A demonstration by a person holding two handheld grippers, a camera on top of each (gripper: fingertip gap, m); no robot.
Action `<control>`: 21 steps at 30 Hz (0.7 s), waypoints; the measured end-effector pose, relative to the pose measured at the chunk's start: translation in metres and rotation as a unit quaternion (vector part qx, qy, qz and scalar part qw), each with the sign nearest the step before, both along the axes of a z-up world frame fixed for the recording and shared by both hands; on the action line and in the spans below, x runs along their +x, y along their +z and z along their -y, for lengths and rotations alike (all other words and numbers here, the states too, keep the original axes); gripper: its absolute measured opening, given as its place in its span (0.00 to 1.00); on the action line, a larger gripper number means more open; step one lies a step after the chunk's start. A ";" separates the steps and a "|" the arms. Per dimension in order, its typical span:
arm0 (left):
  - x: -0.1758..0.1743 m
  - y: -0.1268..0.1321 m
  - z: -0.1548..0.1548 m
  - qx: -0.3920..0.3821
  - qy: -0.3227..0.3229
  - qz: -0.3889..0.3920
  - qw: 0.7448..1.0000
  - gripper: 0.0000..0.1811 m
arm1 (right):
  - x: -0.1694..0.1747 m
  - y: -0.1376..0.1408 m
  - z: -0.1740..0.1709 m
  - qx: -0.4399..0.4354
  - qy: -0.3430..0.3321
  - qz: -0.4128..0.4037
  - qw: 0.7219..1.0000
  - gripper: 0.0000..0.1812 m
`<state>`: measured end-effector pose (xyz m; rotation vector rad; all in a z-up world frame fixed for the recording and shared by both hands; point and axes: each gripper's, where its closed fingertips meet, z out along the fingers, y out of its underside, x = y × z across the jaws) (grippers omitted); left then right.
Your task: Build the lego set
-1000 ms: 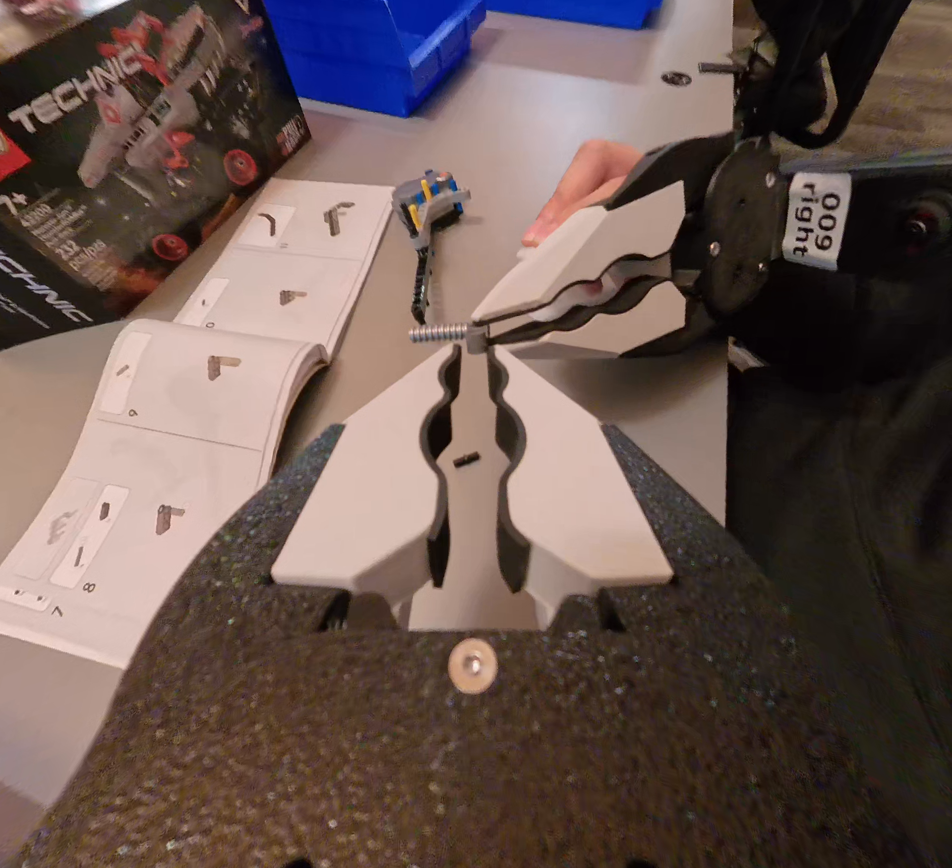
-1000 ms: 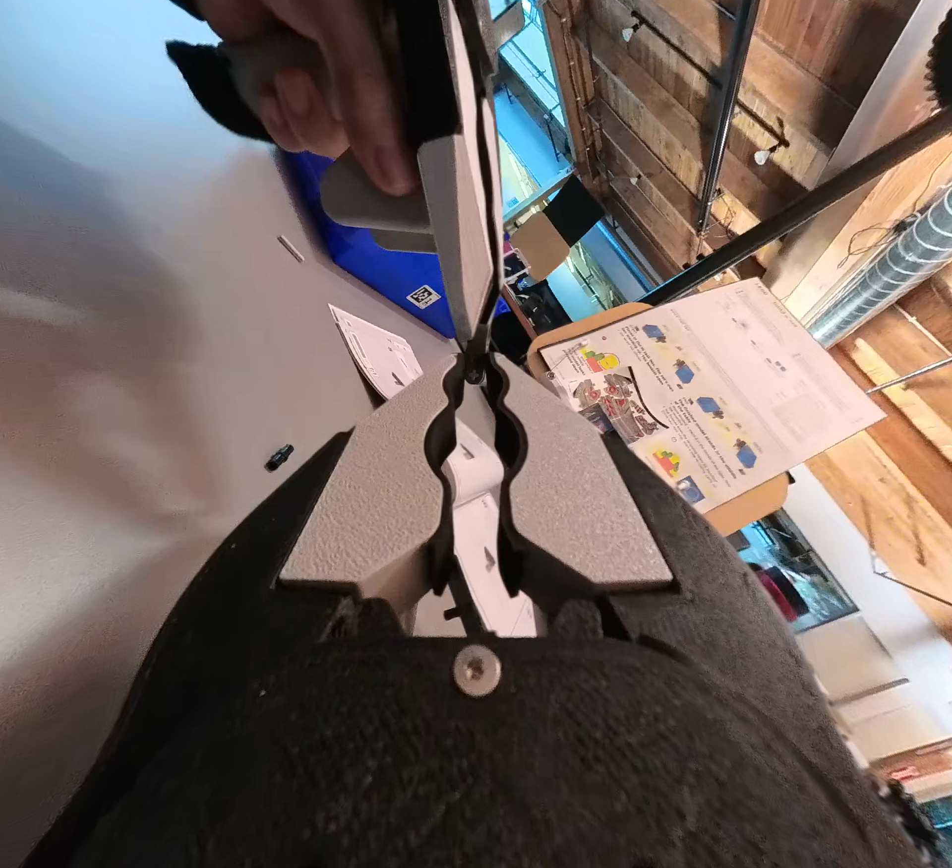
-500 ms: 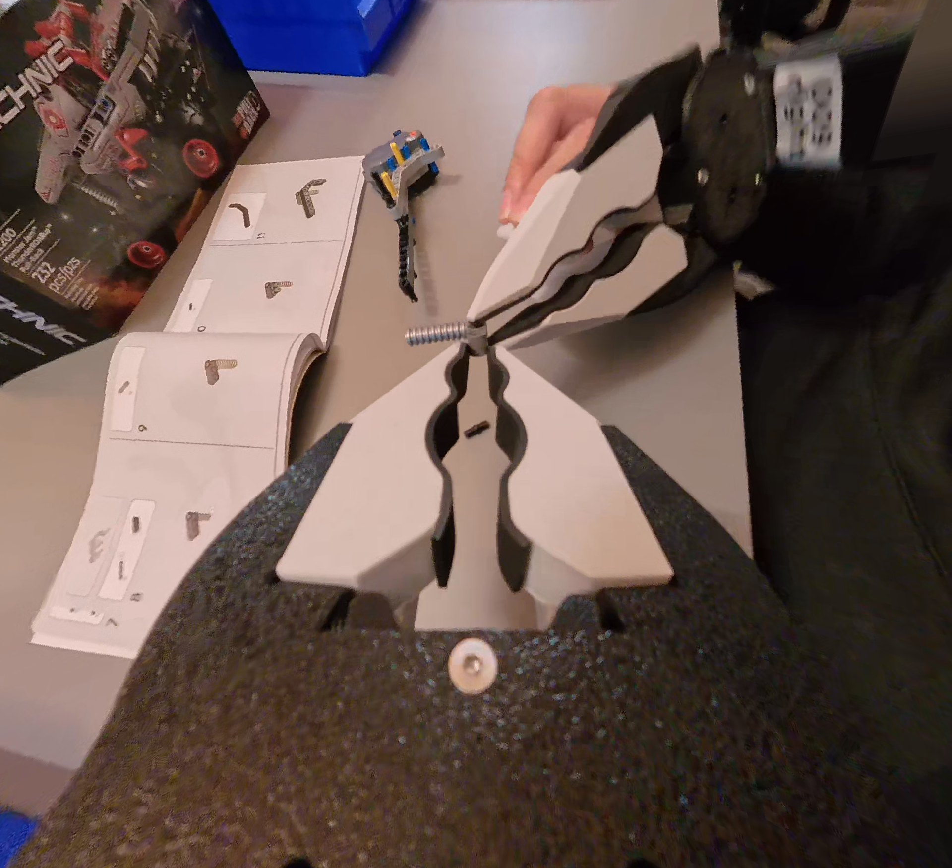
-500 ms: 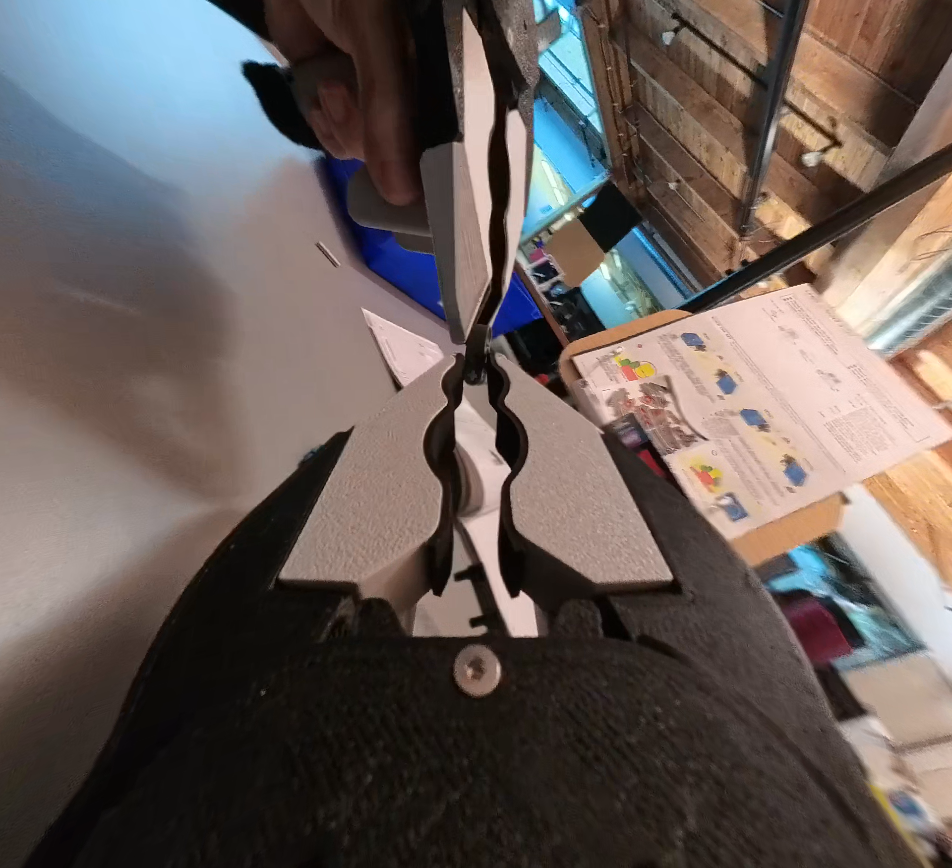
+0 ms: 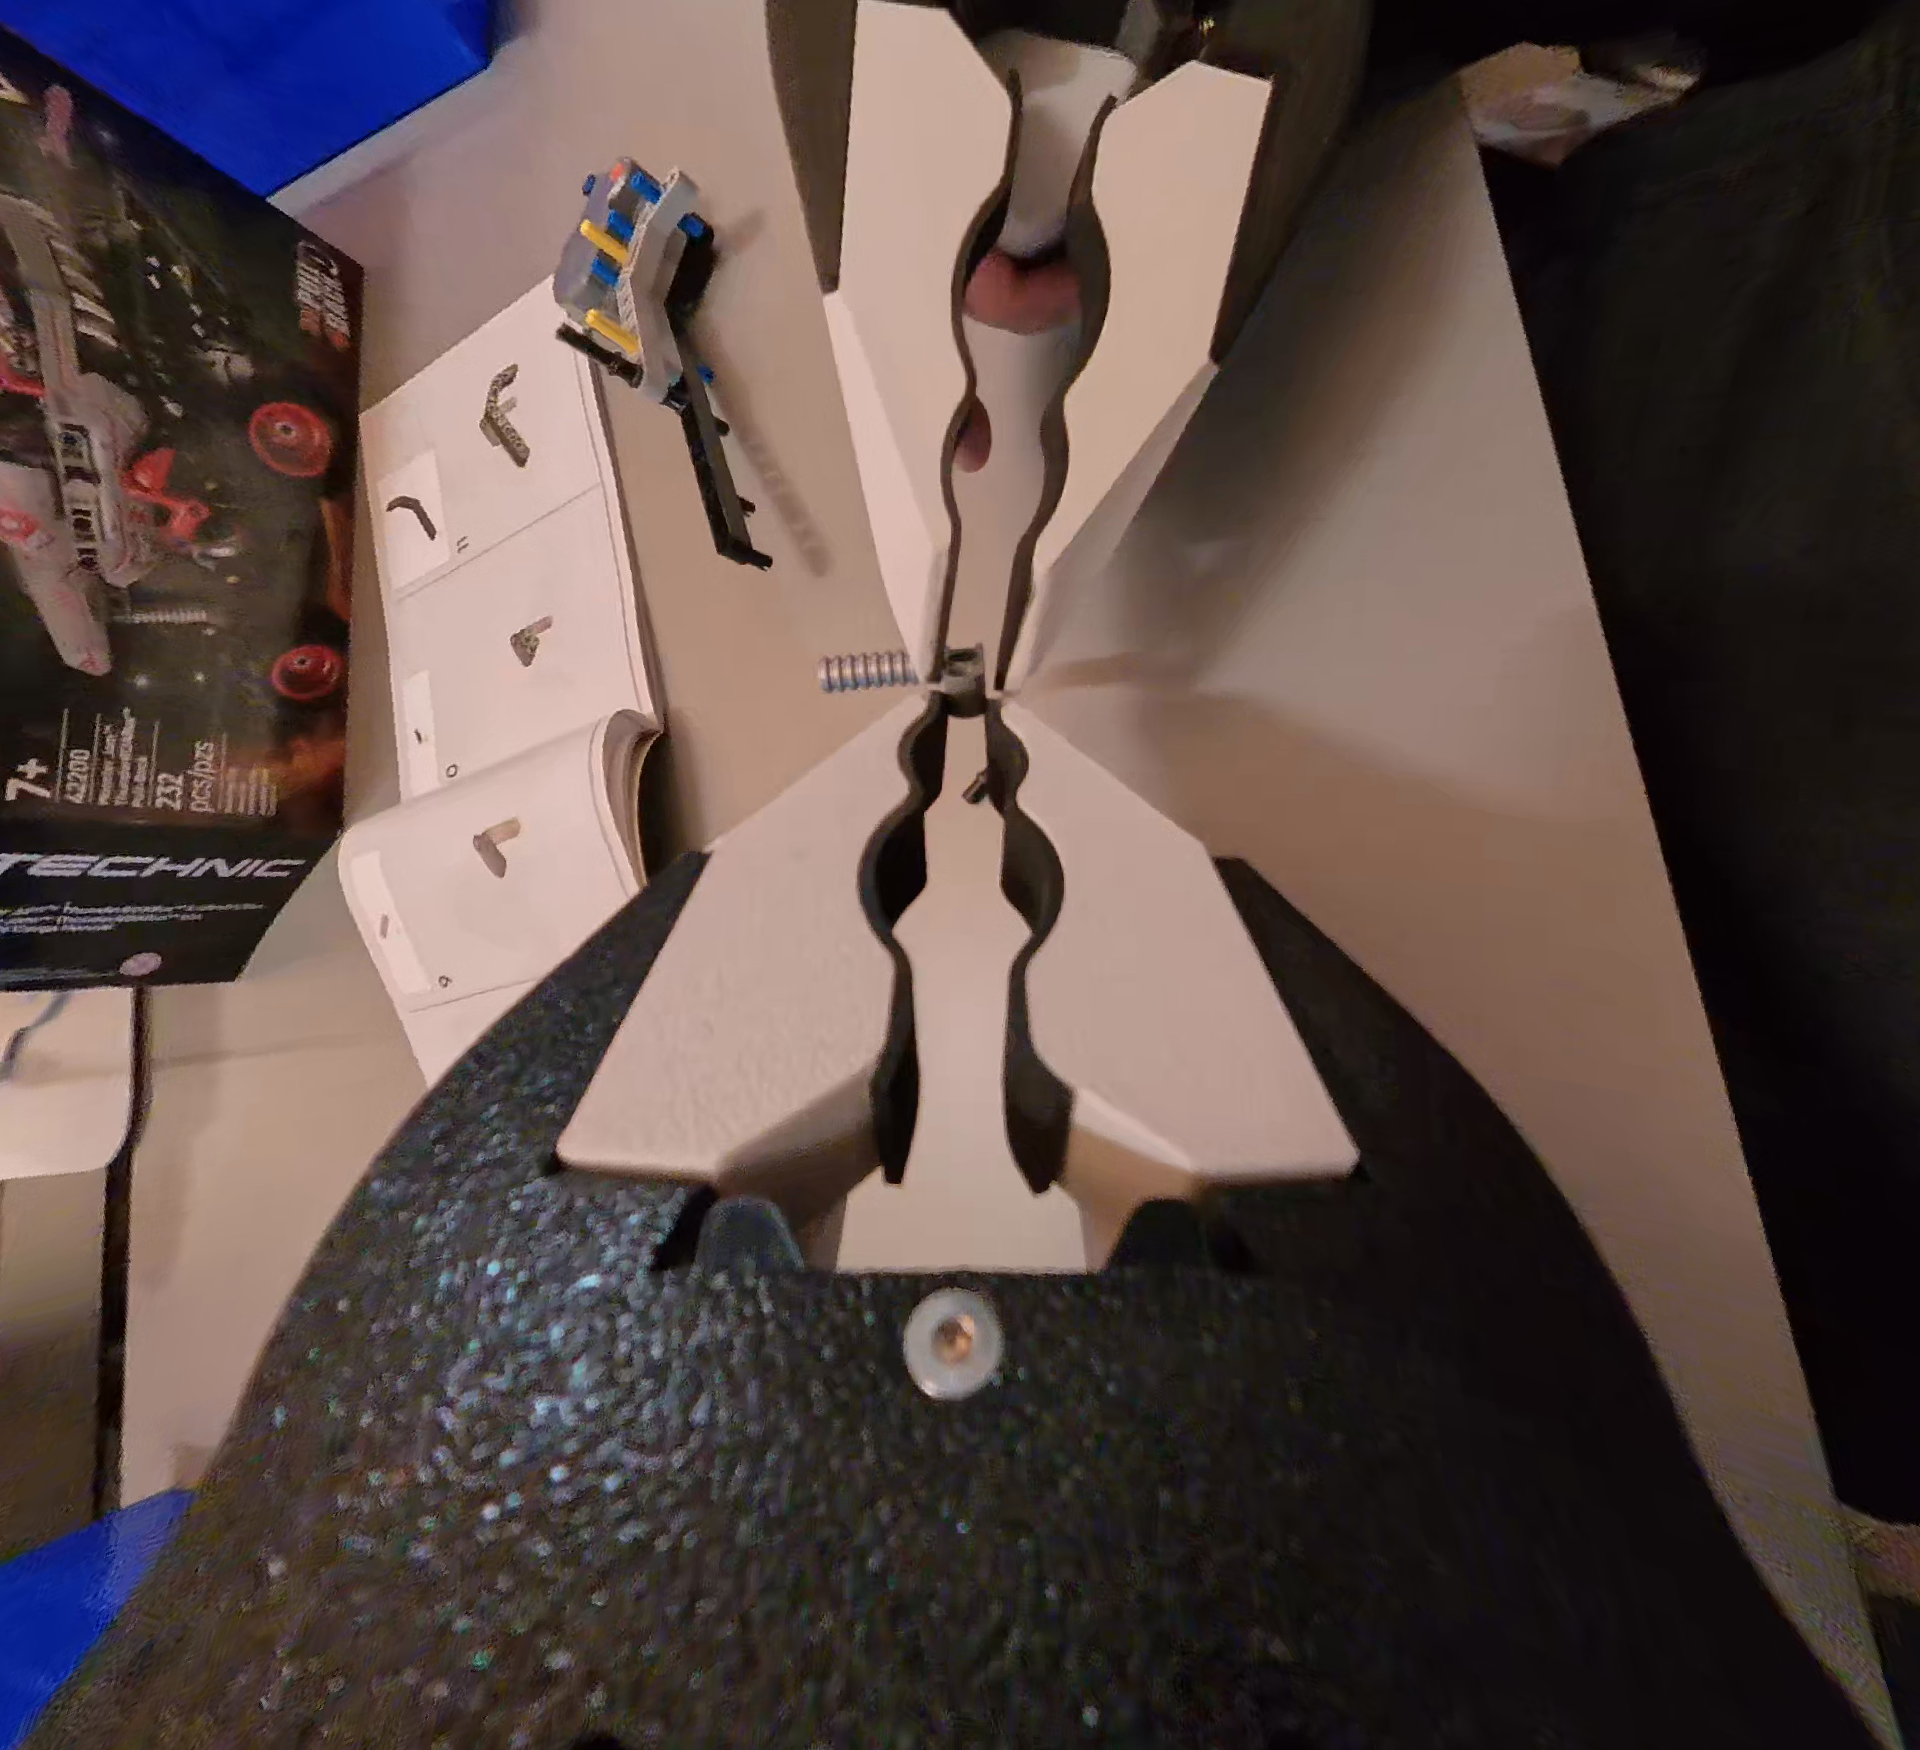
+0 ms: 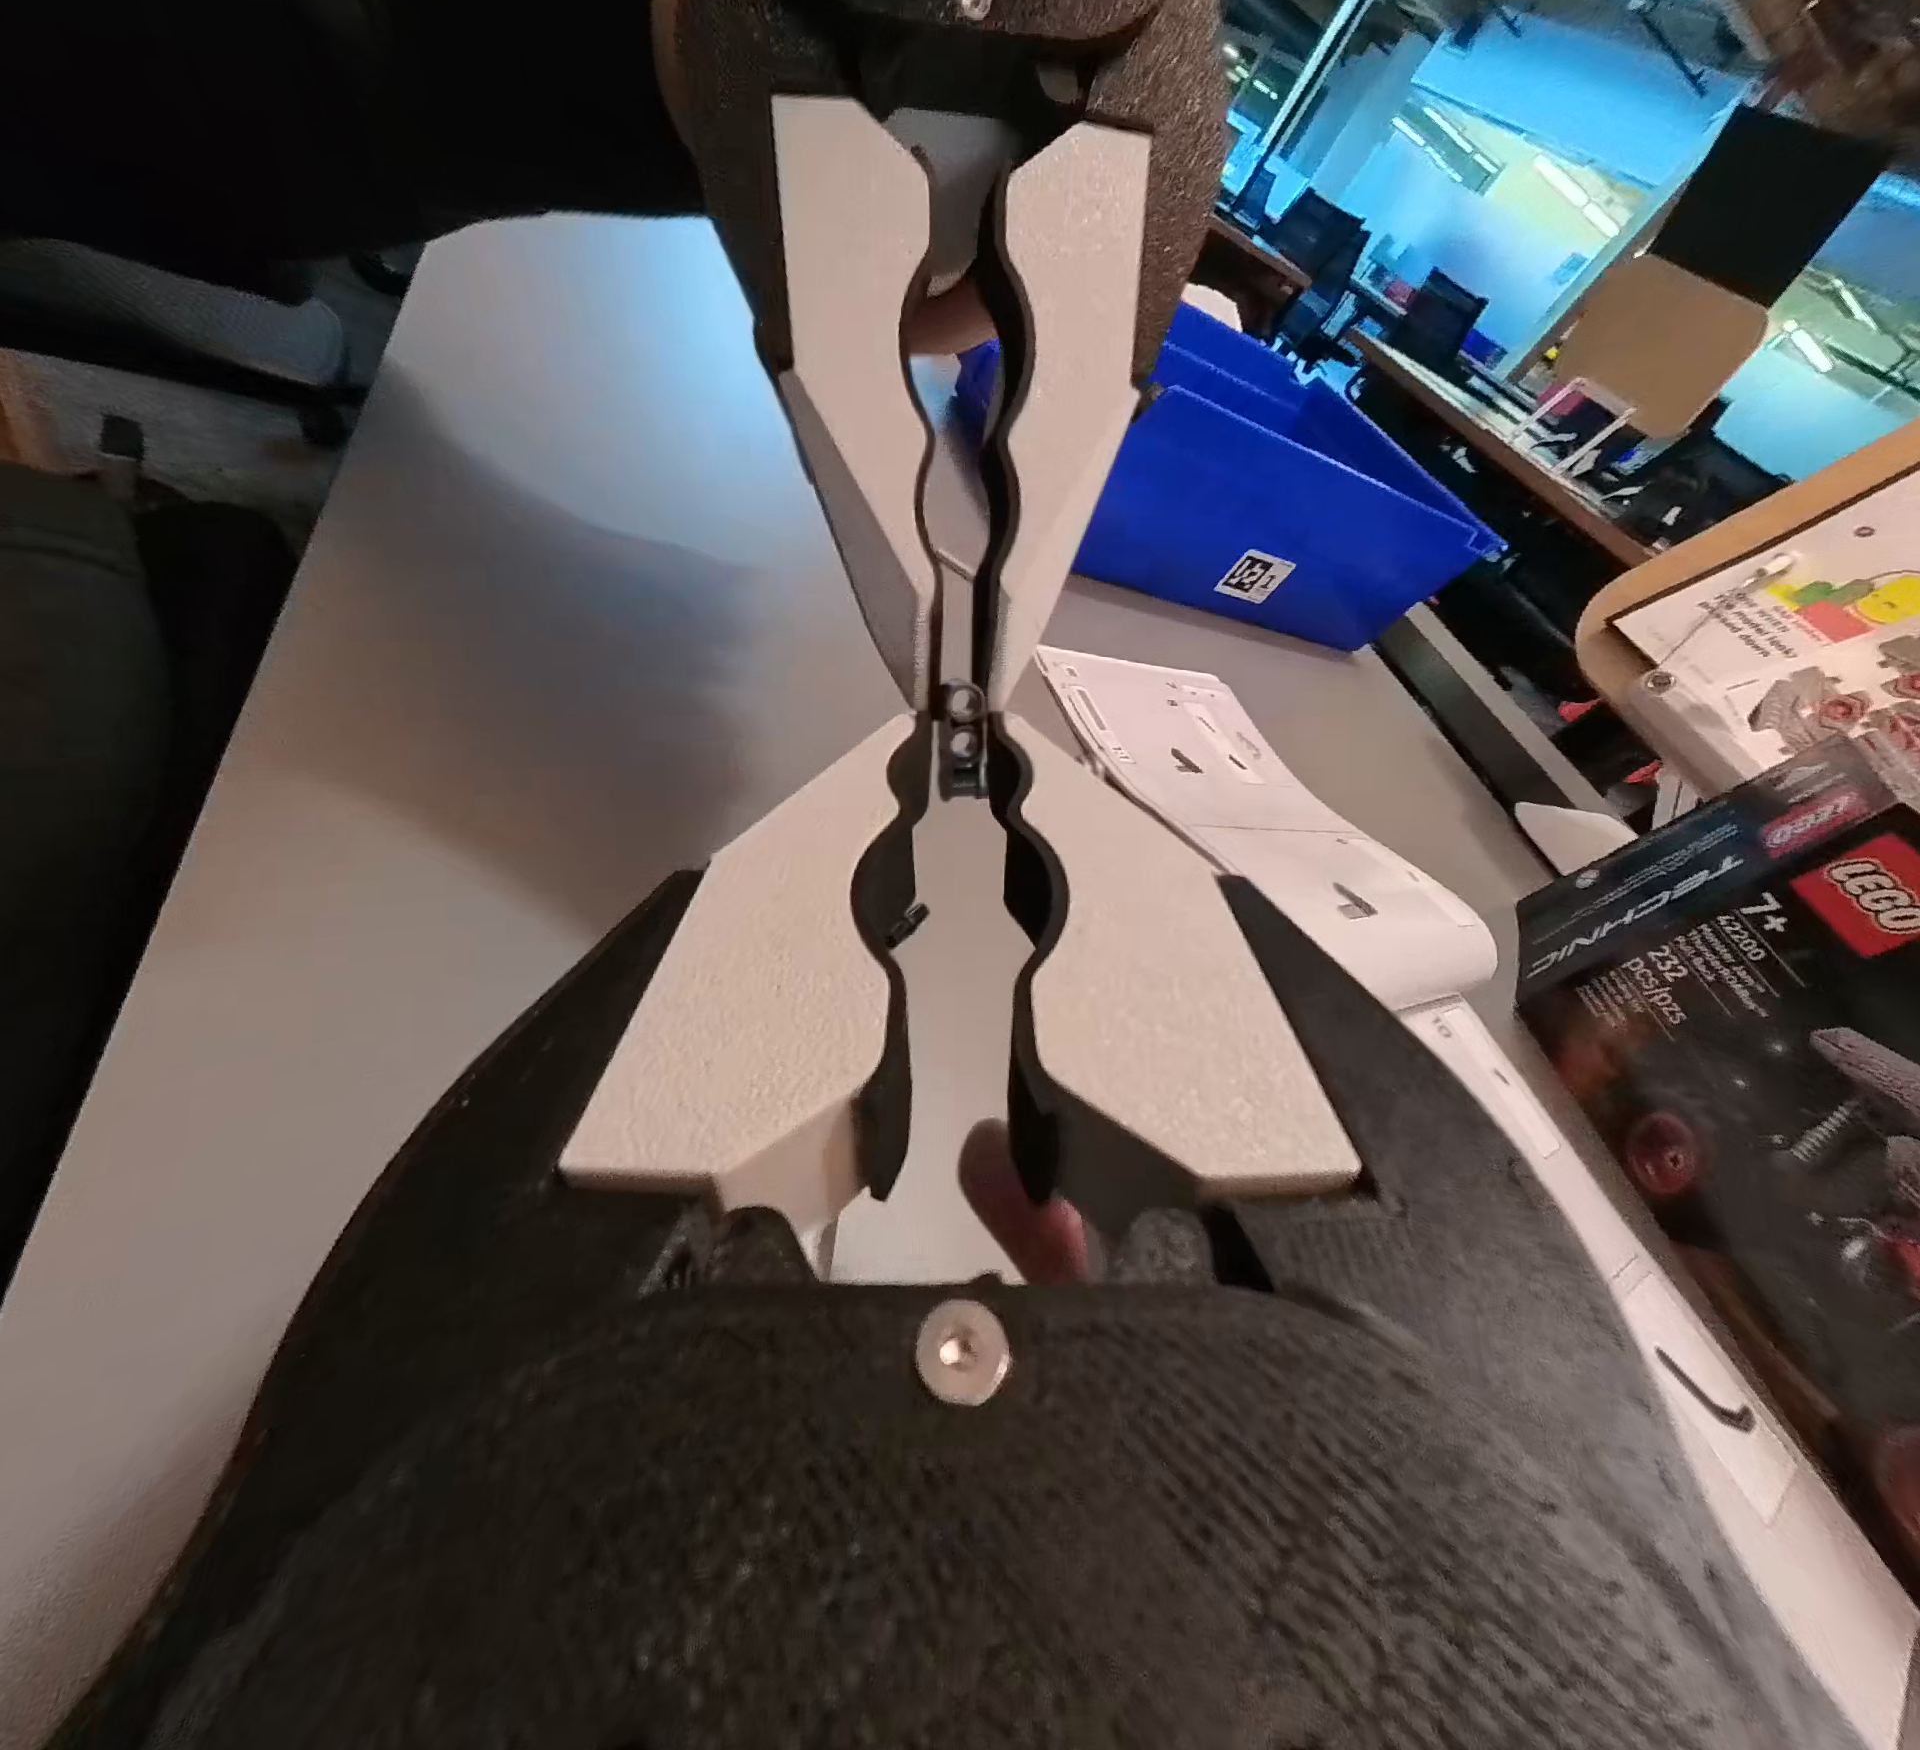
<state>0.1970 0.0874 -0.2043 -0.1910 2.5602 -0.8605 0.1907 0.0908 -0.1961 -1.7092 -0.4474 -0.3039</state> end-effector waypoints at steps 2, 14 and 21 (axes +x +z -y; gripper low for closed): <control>-0.001 -0.002 0.000 0.016 -0.010 0.001 1.000 0.03 | 0.000 -0.002 0.000 -0.005 0.002 0.004 1.000 0.04; 0.011 0.001 -0.010 0.024 0.037 0.007 0.999 0.04 | 0.012 -0.010 -0.003 -0.007 -0.036 0.025 0.999 0.03; 0.016 0.006 -0.010 -0.164 0.201 -0.119 0.958 0.16 | 0.031 -0.002 -0.004 0.025 -0.105 0.065 0.992 0.03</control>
